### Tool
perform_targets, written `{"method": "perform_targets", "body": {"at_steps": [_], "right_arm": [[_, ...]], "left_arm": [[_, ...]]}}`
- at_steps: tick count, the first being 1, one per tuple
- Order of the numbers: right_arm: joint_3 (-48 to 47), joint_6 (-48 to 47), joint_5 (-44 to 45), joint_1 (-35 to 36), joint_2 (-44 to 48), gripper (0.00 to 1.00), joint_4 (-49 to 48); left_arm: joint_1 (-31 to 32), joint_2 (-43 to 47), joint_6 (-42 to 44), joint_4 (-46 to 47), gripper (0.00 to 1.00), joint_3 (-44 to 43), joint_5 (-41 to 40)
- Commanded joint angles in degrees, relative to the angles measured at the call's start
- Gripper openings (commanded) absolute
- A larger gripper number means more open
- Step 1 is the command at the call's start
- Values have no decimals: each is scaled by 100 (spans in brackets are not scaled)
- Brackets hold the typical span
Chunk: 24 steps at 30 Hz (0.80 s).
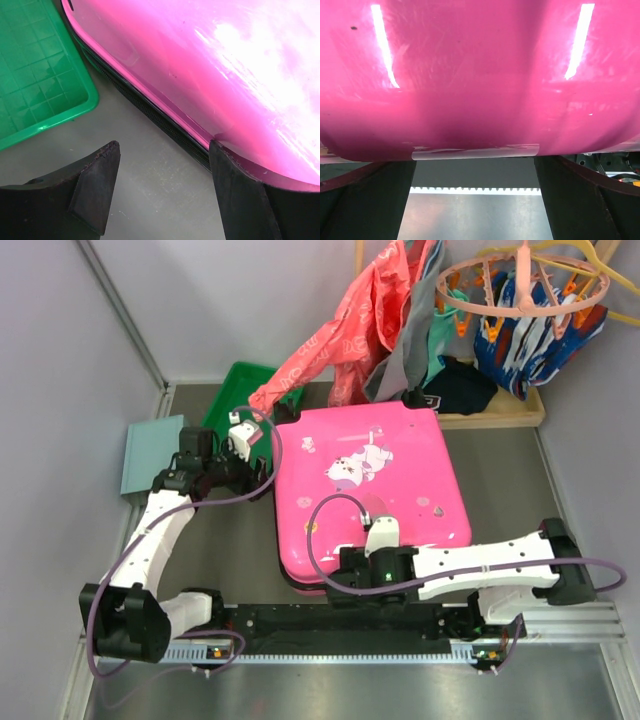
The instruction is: Open, take out, and arrange the luggage
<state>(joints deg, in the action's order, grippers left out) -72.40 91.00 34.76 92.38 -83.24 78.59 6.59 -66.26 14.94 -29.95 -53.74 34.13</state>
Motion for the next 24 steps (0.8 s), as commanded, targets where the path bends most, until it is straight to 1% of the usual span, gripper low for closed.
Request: {"method": "perform_targets", "body": {"at_steps": [1,3,4,5,6,7,8,10,12,13,14,17,21,24], "right_arm": [[-20,-355,954,-255,247,99,1405],[268,-76,988,-282,474,99,1405],[383,300,1119,-282,615,99,1396],[506,469,1190,-282,790,99,1396],[725,584,1278,-282,1201,98,1396],[832,733,1479,-282,1379,97,1396],[998,796,1550,-299,1546,94,1396],[1087,675,1717,-404,1679,93,1388],[948,411,1823,-405,1514,93,1387],[851,27,1858,-405,1165,95,1387],[633,-142,1876,-405,1005,97,1396],[368,-530,1815,-344,450,98,1396],[516,-277,1578,-255,423,98,1388],[543,-135,1612,-255,423,97,1387]], "left_arm": [[141,122,-114,385,77,-49,656],[141,131,-105,394,77,-49,656],[141,131,-114,394,77,-58,665],[141,113,-114,394,77,-58,674],[141,105,-114,394,77,-67,674],[141,96,-114,403,77,-84,665],[141,70,-97,411,77,-93,656],[150,61,-88,394,77,-137,621],[141,43,-79,368,77,-172,604],[150,34,-70,368,77,-181,604],[150,34,-79,368,77,-199,604],[150,34,-79,359,77,-225,577],[141,34,-26,367,77,-199,560],[150,-10,-35,385,77,-216,542]]}}
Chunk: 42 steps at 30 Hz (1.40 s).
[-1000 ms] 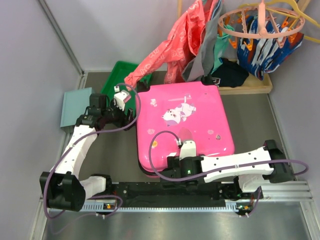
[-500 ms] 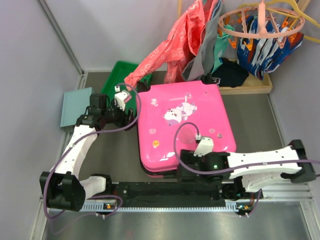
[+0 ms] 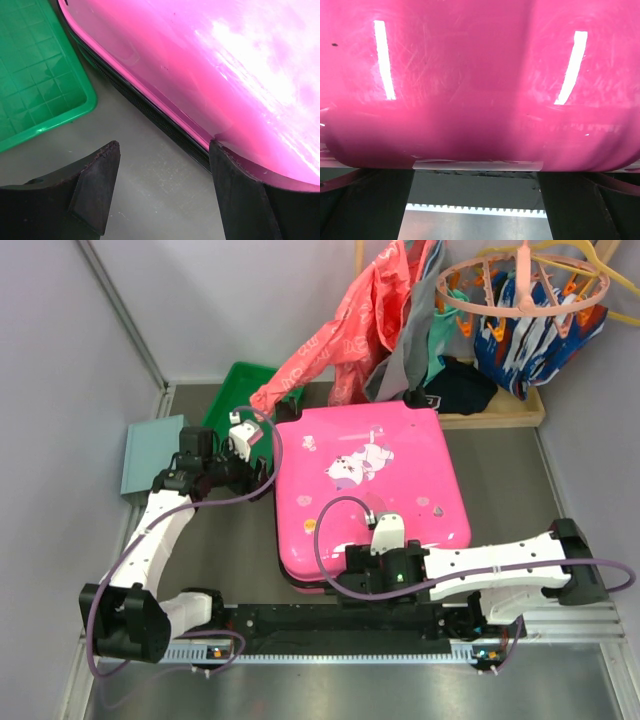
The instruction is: Open, take out, and arrange the luggage
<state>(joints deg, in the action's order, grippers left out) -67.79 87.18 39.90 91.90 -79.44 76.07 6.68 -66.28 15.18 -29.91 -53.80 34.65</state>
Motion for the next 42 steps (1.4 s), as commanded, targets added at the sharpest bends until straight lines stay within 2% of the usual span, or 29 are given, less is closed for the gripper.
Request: {"method": "perform_targets", "body": {"at_steps": [1,10,15,18,19,21,22,24,31,37,42], "right_arm": [[64,291,1195,-207,34,96,1639],[-261,361,1503,-515,-353,89,1639],[-296,502,1705,-585,-379,77,1639],[-323,546,1854,-603,-397,63,1639],[-349,529,1933,-612,-406,48,1639],[-454,450,2013,-621,-415,33,1639],[-498,406,2091,-620,-414,16,1639],[-674,240,2197,-621,-406,1,1639],[-1289,-61,2434,-559,-64,0,1648],[-1193,133,2698,-462,639,0,1621],[-1061,229,2769,-471,597,0,1559]], "left_arm": [[132,-25,-68,389,77,-218,507],[141,-17,-94,389,77,-201,516],[141,1,-94,381,77,-192,551],[141,10,-85,381,77,-175,542],[141,10,-85,381,77,-175,542],[141,10,-85,381,77,-175,534],[141,10,-68,389,77,-175,525],[141,1,-68,381,77,-183,542],[132,36,55,354,77,-218,446],[132,194,126,416,77,-333,209],[132,125,240,223,75,-236,489]]}}
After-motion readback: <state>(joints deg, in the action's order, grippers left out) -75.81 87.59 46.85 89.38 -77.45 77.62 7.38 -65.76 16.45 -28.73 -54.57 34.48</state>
